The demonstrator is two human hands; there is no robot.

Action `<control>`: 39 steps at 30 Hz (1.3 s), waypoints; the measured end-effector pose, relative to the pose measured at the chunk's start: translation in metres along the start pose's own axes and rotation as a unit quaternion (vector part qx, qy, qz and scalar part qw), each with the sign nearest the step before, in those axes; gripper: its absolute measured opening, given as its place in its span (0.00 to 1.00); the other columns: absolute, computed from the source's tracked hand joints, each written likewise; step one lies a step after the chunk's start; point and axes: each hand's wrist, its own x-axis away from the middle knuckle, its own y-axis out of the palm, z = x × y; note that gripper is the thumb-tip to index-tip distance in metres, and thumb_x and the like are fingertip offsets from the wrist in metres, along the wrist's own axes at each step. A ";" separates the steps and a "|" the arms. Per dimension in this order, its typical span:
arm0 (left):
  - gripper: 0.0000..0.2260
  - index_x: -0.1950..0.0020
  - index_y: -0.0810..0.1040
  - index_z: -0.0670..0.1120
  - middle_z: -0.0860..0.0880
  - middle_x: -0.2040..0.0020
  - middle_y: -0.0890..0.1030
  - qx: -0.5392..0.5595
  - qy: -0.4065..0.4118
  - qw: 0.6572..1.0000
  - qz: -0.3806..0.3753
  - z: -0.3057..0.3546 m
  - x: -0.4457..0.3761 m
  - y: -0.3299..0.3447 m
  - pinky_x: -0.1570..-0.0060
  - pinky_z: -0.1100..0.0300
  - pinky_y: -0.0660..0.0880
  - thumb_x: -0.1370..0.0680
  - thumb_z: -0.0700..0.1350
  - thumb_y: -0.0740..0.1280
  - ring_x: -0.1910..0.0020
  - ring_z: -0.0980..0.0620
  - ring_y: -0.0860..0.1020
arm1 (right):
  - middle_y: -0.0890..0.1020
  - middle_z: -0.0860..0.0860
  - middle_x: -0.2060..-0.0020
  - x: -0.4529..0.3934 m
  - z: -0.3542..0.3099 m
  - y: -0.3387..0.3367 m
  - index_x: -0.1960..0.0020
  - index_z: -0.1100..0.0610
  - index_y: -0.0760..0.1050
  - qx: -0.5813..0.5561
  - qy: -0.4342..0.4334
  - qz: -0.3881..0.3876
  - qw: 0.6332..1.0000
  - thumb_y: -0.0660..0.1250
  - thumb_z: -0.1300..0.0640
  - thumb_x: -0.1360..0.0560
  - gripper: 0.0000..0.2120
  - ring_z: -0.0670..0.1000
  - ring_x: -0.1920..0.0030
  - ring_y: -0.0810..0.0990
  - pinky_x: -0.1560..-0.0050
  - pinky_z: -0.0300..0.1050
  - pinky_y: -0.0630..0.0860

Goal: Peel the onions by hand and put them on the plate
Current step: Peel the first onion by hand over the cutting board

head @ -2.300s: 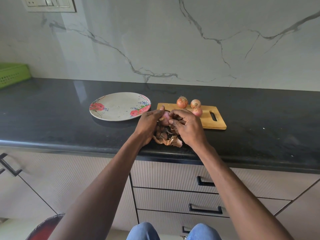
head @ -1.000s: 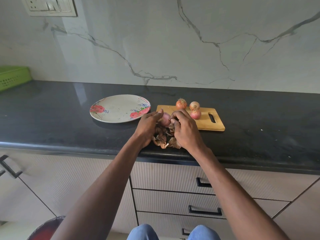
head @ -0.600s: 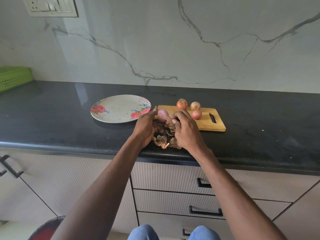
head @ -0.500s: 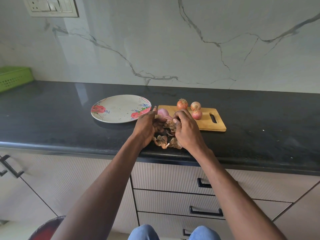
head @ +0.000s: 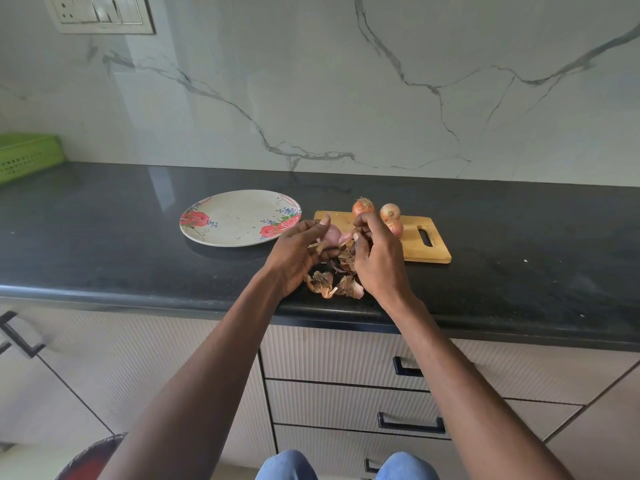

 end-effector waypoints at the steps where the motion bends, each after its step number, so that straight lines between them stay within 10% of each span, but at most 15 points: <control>1: 0.12 0.45 0.76 0.38 0.44 0.57 0.83 0.005 -0.001 1.000 0.000 0.000 0.000 -0.001 0.59 0.57 0.83 0.21 0.45 0.70 0.61 0.50 0.82 | 0.78 0.51 0.54 -0.001 0.000 0.000 0.47 0.64 0.75 0.009 -0.007 0.002 1.000 0.65 0.72 0.24 0.08 0.48 0.55 0.79 0.59 0.27 0.74; 22: 0.08 0.38 0.71 0.38 0.32 0.40 0.78 0.105 -0.036 0.994 0.009 0.001 0.004 -0.001 0.47 0.48 0.82 0.16 0.38 0.60 0.48 0.36 0.83 | 0.79 0.45 0.60 -0.001 -0.002 -0.005 0.50 0.58 0.78 -0.037 0.095 0.057 0.993 0.73 0.64 0.26 0.07 0.35 0.62 0.79 0.61 0.29 0.76; 35: 0.07 0.44 0.74 0.37 0.35 0.47 0.80 0.171 -0.055 0.983 0.027 0.002 0.004 -0.003 0.38 0.44 0.78 0.16 0.40 0.61 0.52 0.40 0.84 | 0.84 0.55 0.48 -0.001 -0.002 -0.002 0.48 0.63 0.83 0.064 0.004 0.023 0.998 0.72 0.64 0.26 0.07 0.51 0.46 0.80 0.43 0.39 0.76; 39: 0.09 0.39 0.72 0.37 0.38 0.49 0.79 0.157 -0.025 0.985 0.071 0.000 -0.001 -0.008 0.55 0.54 0.83 0.15 0.42 0.60 0.58 0.47 0.85 | 0.82 0.52 0.53 0.006 -0.009 -0.006 0.51 0.59 0.84 0.022 -0.094 -0.030 0.995 0.68 0.49 0.23 0.14 0.50 0.50 0.78 0.46 0.44 0.73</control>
